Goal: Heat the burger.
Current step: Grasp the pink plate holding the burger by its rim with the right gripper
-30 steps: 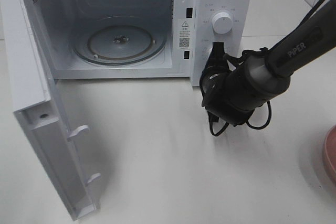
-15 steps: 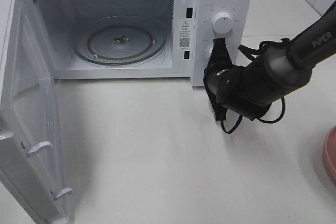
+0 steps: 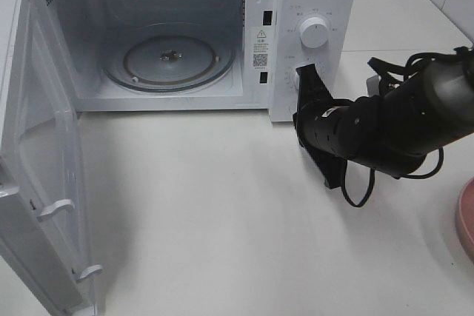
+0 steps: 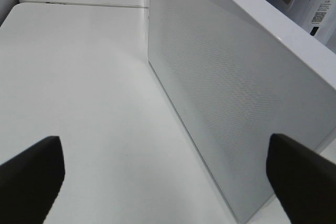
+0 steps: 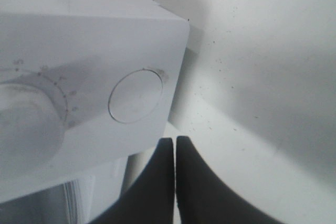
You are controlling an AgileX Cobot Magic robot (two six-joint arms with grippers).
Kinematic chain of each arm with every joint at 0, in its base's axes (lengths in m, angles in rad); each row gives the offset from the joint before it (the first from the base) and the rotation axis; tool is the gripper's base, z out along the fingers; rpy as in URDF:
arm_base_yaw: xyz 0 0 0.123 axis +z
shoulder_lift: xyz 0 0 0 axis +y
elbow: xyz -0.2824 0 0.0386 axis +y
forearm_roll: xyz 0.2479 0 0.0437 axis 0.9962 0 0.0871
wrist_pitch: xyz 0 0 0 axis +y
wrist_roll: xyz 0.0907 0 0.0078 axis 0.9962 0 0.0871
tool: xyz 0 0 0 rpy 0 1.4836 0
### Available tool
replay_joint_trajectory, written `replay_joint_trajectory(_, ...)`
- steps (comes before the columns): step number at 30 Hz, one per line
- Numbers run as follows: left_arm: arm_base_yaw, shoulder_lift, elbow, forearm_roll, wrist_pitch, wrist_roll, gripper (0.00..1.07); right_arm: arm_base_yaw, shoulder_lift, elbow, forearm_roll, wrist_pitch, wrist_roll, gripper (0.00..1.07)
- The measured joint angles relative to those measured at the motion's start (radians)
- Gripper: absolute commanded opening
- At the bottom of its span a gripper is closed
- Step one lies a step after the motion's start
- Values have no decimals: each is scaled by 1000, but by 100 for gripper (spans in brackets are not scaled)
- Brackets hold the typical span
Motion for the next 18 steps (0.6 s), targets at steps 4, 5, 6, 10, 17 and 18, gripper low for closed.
replay_joint_trajectory(4,0,0,0,0,0,0,100,0,-61,33,-25,63,-135,0)
replay_joint_trajectory(5,0,0,0,0,0,0,100,0,-61,33,-25,63,-135,0)
replay_joint_trajectory(6,0,0,0,0,0,0,100,0,-78,39,-32,85,-175,0)
replay_joint_trajectory(10,0,0,0,0,0,0,100,0,-131,45,-73,181,-342,0)
replay_joint_trajectory(17,0,0,0,0,0,0,100,0,-226,46,-219,402,-645,1)
replay_joint_trajectory(18,0,0,0,0,0,0,100,0,-238,46,-248,431,-669,2)
